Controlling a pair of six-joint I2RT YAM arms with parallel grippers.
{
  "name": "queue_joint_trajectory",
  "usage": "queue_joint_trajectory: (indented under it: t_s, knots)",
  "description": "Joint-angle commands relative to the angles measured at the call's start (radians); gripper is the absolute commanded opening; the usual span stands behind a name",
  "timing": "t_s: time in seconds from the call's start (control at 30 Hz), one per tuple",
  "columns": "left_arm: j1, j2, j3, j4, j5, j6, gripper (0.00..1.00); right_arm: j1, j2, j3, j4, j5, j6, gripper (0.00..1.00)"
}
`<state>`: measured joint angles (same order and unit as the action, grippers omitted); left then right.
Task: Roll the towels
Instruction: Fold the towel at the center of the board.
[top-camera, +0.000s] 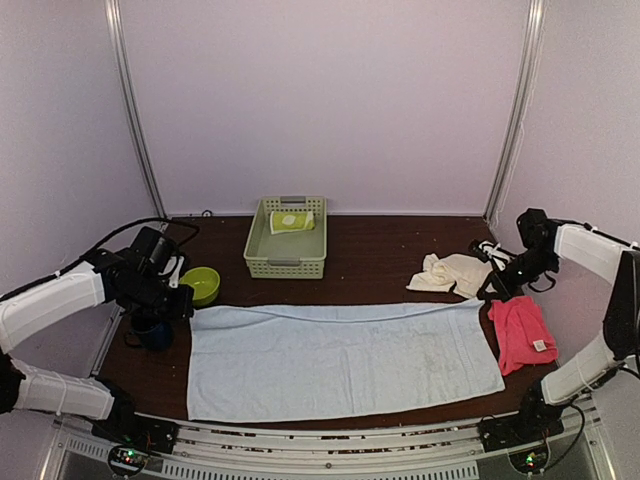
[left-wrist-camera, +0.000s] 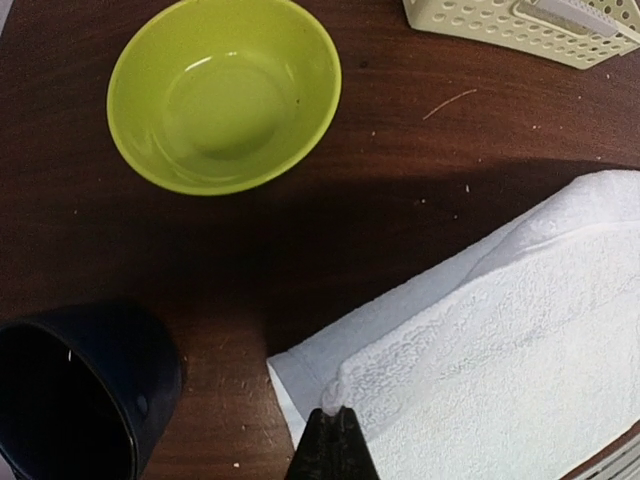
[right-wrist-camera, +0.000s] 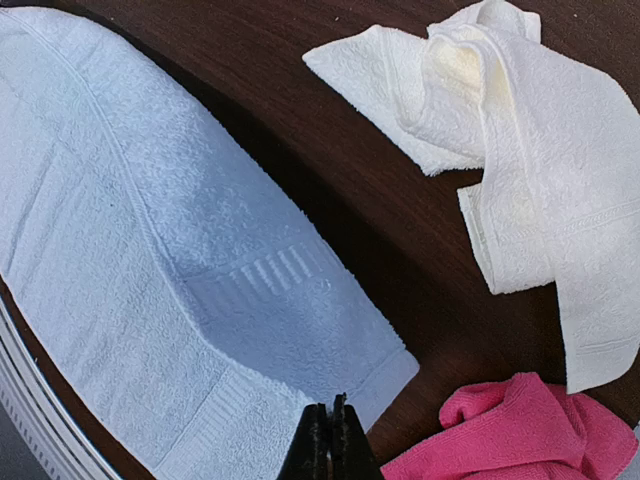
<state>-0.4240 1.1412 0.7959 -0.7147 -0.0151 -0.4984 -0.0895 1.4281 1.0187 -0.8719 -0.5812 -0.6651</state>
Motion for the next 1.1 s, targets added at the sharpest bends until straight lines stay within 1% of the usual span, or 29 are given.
queue_joint_trajectory:
  t_s: [0.0,0.17,0.27,0.43,0.57,0.77,0.93,1.07]
  knots:
    - [0.007,-0.067,0.025,-0.129,0.022,-0.068,0.0,-0.019,-0.061,-0.025,-0.089,0.047,-0.098,0.0]
    - [0.007,-0.108,0.025,-0.215,0.011,-0.071,0.0,-0.024,-0.14,-0.055,-0.187,0.067,-0.215,0.0]
    - [0.007,-0.113,0.028,-0.258,0.017,-0.067,0.0,-0.024,-0.173,-0.069,-0.232,0.073,-0.257,0.0]
    - [0.007,-0.118,0.025,-0.33,0.051,-0.049,0.0,-0.027,-0.213,-0.103,-0.248,0.116,-0.278,0.0]
    - [0.008,-0.115,0.039,-0.384,0.057,-0.026,0.0,-0.029,-0.224,-0.113,-0.265,0.117,-0.294,0.0]
    - [0.007,-0.092,0.025,-0.402,0.094,0.005,0.0,-0.03,-0.232,-0.132,-0.33,0.092,-0.389,0.0]
    - [0.008,-0.101,0.012,-0.412,0.13,0.03,0.0,-0.03,-0.239,-0.156,-0.355,0.121,-0.428,0.0]
    - [0.007,-0.083,0.016,-0.458,0.172,0.056,0.0,-0.03,-0.25,-0.158,-0.397,0.136,-0.467,0.0]
